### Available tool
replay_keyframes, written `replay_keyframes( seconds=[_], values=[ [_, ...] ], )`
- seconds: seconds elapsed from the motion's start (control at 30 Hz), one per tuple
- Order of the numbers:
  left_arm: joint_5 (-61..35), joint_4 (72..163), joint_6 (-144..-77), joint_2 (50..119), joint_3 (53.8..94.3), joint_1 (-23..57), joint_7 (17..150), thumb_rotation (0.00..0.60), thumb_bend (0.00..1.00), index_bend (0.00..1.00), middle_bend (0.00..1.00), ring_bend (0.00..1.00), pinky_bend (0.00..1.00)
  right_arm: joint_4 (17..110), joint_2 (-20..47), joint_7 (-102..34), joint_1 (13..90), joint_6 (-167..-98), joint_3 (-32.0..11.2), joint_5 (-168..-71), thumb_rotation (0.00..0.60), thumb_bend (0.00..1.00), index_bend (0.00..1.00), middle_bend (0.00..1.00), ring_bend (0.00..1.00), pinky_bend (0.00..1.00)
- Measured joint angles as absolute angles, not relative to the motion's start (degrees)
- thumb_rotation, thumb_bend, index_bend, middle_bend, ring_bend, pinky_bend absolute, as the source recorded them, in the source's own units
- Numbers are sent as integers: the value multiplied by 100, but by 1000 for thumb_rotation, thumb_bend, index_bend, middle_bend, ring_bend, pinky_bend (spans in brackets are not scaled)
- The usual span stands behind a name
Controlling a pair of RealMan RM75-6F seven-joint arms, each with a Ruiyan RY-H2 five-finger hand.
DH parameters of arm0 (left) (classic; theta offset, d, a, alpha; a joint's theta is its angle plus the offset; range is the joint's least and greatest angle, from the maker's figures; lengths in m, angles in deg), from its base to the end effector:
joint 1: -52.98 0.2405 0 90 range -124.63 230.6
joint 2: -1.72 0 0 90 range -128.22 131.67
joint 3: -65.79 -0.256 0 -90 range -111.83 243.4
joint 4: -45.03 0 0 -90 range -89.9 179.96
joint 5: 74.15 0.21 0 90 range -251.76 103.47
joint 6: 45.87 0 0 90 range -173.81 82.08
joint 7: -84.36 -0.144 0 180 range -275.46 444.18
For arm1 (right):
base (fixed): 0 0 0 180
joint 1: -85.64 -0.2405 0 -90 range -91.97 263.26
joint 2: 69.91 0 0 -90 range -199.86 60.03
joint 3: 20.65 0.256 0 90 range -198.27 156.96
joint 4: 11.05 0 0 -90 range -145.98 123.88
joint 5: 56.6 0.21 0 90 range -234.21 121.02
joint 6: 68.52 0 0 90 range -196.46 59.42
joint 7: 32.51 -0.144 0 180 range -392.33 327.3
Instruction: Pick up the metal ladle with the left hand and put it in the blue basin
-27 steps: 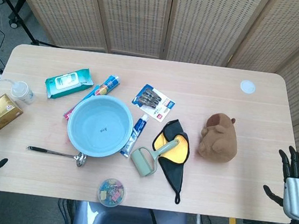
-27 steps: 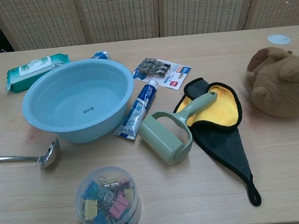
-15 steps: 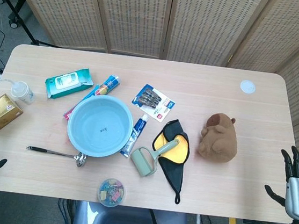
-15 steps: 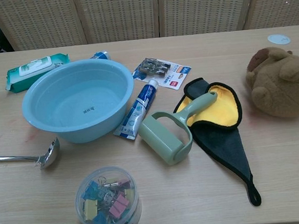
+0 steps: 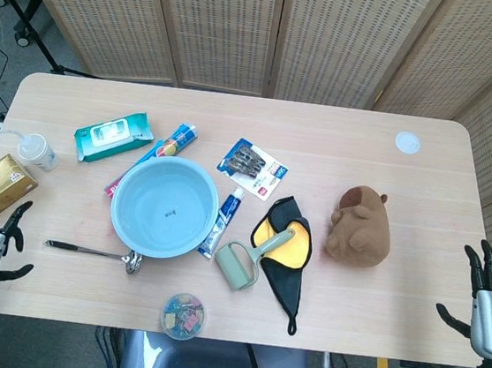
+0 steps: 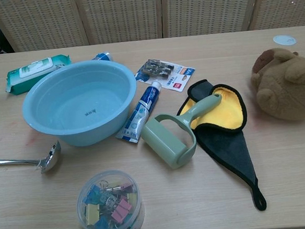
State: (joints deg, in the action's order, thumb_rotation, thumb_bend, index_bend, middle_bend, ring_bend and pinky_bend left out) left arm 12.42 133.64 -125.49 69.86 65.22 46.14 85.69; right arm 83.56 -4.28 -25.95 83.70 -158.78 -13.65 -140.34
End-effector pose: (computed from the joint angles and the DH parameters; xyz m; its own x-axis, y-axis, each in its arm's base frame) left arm -0.3201 0.1784 0.1211 0.3762 0.1444 0.9152 0.9265 -0.0467 -0.3734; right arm -0.3050 -0.1781 0.1717 0.4364 0.1287 0.8905 -0.8996 0.0818 0.4290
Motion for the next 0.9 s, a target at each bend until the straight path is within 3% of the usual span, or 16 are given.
replay_keyframes(
  seconds=[0.2, 0.5, 0.9],
  values=[
    [1127, 13109, -11865, 7098, 6541, 4213, 8670, 600, 26, 24, 923, 941, 917, 8359, -422, -2600, 8365, -15844, -1384, -14034, 600, 0, 72, 0, 0, 0],
    [580, 12676, -10986, 7298, 6699, 3859, 9026, 600, 143, 382, 960, 956, 923, 8434, -452, -2627, 8374, -15829, -1397, -14030, 600, 0, 71, 0, 0, 0],
    [-48, 12019, -10462, 7816, 6813, 3695, 8974, 600, 304, 465, 962, 956, 923, 8528, -497, -2693, 8376, -15777, -1417, -14011, 600, 0, 57, 0, 0, 0]
  ],
)
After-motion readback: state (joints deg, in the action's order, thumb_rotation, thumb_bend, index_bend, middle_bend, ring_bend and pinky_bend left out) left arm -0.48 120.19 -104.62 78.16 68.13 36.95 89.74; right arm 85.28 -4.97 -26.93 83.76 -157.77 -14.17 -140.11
